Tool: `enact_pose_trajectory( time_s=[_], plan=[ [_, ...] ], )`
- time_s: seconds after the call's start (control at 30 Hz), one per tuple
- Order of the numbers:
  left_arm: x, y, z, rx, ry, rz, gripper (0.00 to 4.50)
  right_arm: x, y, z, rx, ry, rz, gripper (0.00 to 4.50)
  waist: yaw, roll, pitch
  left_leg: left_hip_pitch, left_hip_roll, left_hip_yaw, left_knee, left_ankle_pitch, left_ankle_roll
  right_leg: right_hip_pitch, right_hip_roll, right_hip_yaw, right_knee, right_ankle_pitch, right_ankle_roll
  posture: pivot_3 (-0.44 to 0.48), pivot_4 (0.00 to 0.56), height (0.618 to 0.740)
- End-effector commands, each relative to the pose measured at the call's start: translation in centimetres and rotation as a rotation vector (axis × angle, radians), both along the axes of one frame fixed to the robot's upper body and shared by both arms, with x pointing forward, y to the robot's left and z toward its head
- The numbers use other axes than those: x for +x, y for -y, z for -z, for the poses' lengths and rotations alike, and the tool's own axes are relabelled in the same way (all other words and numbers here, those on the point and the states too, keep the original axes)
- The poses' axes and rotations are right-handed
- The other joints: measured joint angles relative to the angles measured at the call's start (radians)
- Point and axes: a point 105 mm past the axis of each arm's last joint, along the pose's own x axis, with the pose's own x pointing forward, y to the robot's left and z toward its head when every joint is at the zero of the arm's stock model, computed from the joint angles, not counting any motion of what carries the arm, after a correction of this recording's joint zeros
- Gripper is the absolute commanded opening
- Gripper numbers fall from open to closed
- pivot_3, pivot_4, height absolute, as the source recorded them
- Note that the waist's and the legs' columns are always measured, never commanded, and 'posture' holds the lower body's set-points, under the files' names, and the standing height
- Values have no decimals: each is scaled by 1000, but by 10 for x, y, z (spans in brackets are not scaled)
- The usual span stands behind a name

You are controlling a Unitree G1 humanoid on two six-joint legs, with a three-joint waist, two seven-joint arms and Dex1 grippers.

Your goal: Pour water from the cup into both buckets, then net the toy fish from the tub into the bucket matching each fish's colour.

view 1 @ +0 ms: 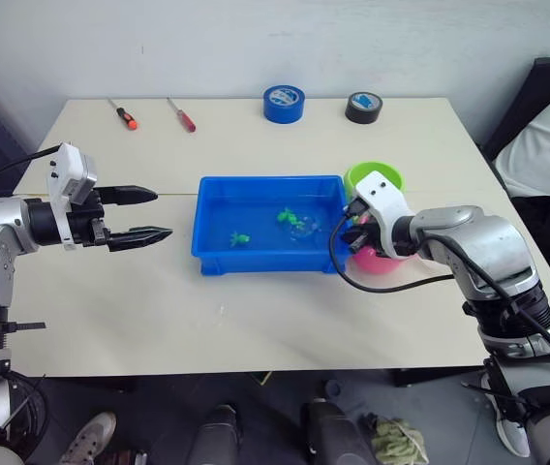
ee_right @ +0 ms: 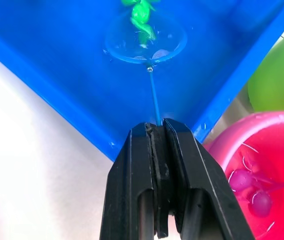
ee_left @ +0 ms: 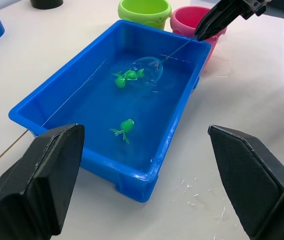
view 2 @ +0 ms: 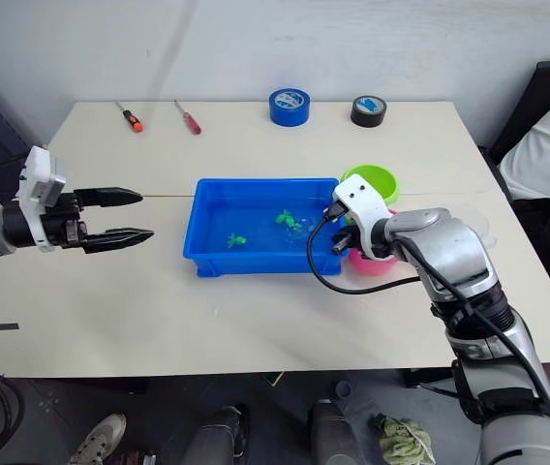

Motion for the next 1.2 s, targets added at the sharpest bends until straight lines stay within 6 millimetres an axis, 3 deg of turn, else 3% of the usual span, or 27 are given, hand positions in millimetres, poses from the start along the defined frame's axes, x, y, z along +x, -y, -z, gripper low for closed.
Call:
enact_pose_trajectory(
  time_s=[0.03, 0.67, 0.73, 0.87, 1.03, 1.2],
  plan=[
    [0, -1, -10, 8, 38, 0, 4313, -1, -1, -23, 35, 70, -8, 0, 0, 0, 0, 0, 0, 0, 0, 0, 0, 0, 0, 0, 0, 0, 0, 0, 150, 734],
    [3, 1, -10, 6, 44, 18, 4313, -11, -2, -39, 123, 100, -49, 0, 0, 0, 0, 0, 0, 0, 0, 0, 0, 0, 0, 0, 0, 0, 0, 0, 150, 734],
    [4, 6, -14, 7, 53, 46, 4313, -10, 13, -58, 167, 159, -24, 0, 2, 0, 0, 0, 0, 0, 0, 0, 0, 0, 0, 0, 0, 0, 0, 0, 150, 734],
    [8, 12, -19, 9, 65, 75, 4313, -7, 48, -77, 183, 228, 71, 0, 17, 0, 0, 0, -1, 0, 0, 0, 0, 0, -1, 0, -1, 0, 0, 0, 150, 734],
    [16, 19, -21, 9, 70, 112, 4313, -3, 94, -87, 149, 285, 213, 0, 24, 0, 0, 0, -2, 1, -1, 0, 0, 0, 0, 0, -2, 0, 0, 0, 150, 734],
    [22, 29, -24, 15, 77, 163, 4313, 2, 114, -85, 12, 334, 259, 0, 20, 0, 0, 0, -3, 2, -2, 0, 0, 0, 1, 0, -2, 0, 0, 0, 150, 734]
  ],
)
